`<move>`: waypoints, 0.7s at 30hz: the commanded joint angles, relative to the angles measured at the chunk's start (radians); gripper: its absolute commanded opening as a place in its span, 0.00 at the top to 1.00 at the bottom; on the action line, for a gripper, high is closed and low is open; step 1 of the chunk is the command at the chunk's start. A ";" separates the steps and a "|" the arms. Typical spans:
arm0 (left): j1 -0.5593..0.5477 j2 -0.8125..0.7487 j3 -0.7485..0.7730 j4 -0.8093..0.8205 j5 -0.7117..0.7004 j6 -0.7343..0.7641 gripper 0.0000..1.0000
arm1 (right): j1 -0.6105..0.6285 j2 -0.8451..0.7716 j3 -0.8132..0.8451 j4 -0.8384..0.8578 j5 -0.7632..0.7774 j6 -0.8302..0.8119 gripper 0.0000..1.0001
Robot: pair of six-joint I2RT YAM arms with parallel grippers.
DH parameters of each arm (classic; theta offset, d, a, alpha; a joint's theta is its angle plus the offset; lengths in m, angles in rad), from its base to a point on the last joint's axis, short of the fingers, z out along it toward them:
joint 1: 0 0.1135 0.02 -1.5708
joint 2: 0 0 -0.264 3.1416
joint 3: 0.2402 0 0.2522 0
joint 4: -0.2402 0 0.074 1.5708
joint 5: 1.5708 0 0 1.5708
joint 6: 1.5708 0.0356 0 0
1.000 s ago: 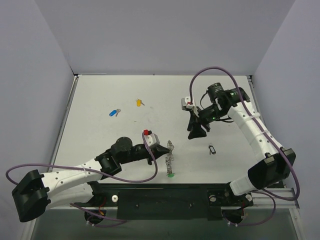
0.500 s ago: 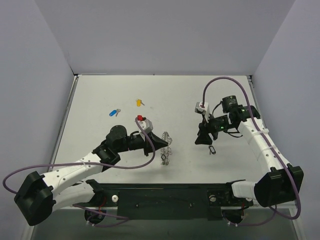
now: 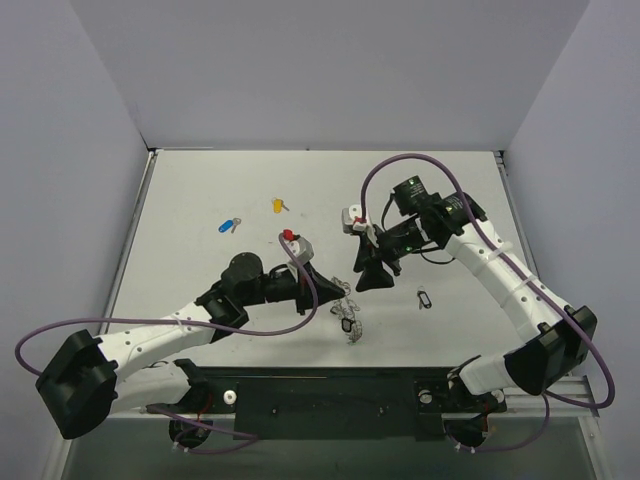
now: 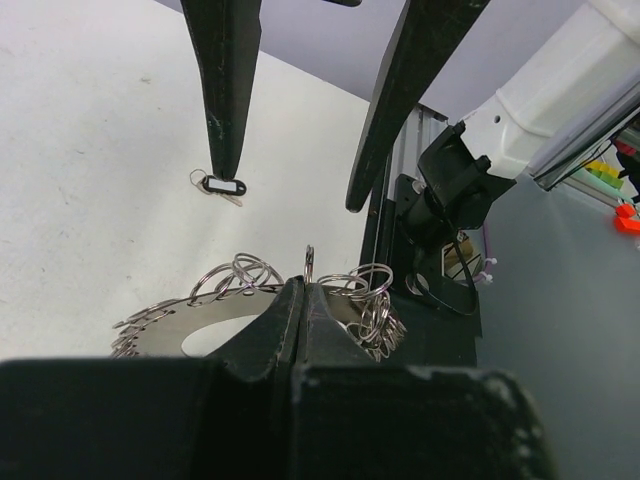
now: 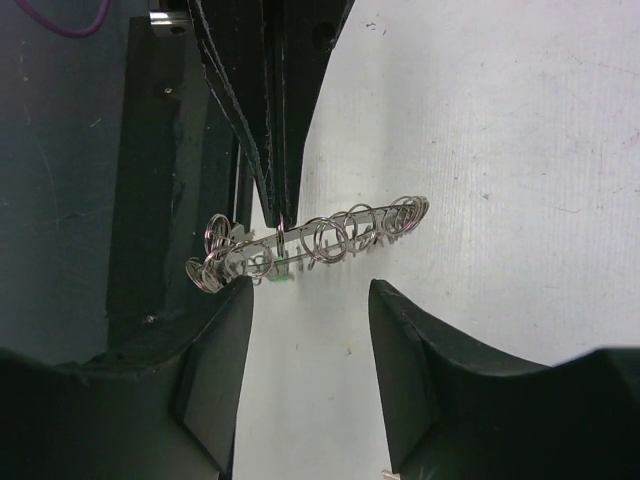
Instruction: Put the keys on the keyring
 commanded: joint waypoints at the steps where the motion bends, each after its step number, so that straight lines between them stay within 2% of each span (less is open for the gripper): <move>1: -0.012 -0.002 0.048 0.074 -0.031 0.014 1.00 | 0.023 0.006 -0.011 -0.020 -0.031 0.031 0.57; 12: -0.029 -0.006 0.055 0.072 -0.065 0.036 1.00 | 0.063 0.026 -0.031 -0.010 -0.037 0.039 0.65; 14: -0.030 -0.006 0.053 0.075 -0.067 0.036 1.00 | 0.066 0.035 -0.026 -0.010 -0.037 0.041 0.67; 16: -0.033 -0.005 0.056 0.077 -0.067 0.039 1.00 | 0.066 0.046 -0.017 -0.011 -0.037 0.048 0.75; 21: -0.036 -0.005 0.055 0.083 -0.071 0.037 1.00 | 0.072 0.052 -0.018 -0.011 -0.036 0.047 0.80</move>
